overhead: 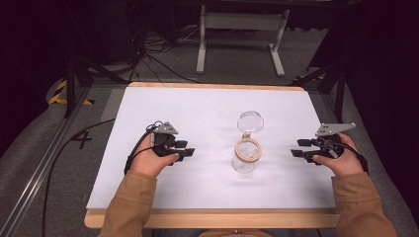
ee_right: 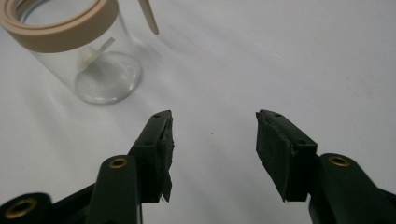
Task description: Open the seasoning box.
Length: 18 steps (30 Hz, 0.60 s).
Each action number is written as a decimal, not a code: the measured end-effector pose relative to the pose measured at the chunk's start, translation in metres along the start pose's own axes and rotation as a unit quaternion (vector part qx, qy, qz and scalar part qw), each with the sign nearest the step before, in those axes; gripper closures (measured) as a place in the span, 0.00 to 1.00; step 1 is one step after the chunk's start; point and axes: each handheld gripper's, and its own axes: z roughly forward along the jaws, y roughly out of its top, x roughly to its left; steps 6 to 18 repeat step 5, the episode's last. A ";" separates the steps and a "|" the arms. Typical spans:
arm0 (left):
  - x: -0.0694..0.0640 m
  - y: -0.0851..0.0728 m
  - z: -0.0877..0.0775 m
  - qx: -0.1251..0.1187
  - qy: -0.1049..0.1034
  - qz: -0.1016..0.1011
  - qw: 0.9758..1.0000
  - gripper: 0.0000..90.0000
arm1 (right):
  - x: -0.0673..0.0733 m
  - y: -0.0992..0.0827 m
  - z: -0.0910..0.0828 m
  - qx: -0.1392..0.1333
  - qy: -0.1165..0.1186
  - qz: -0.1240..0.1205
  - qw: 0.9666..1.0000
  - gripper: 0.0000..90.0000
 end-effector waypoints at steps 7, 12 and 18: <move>0.005 -0.003 0.003 0.002 0.018 0.000 1.000 0.57 | -0.002 -0.002 0.002 0.000 -0.005 0.011 1.000 0.52; 0.005 -0.003 0.003 0.002 0.018 0.000 1.000 0.57 | -0.002 -0.002 0.002 0.000 -0.005 0.011 1.000 0.52; 0.005 -0.003 0.003 0.002 0.018 0.000 1.000 0.57 | -0.002 -0.002 0.002 0.000 -0.005 0.011 1.000 0.52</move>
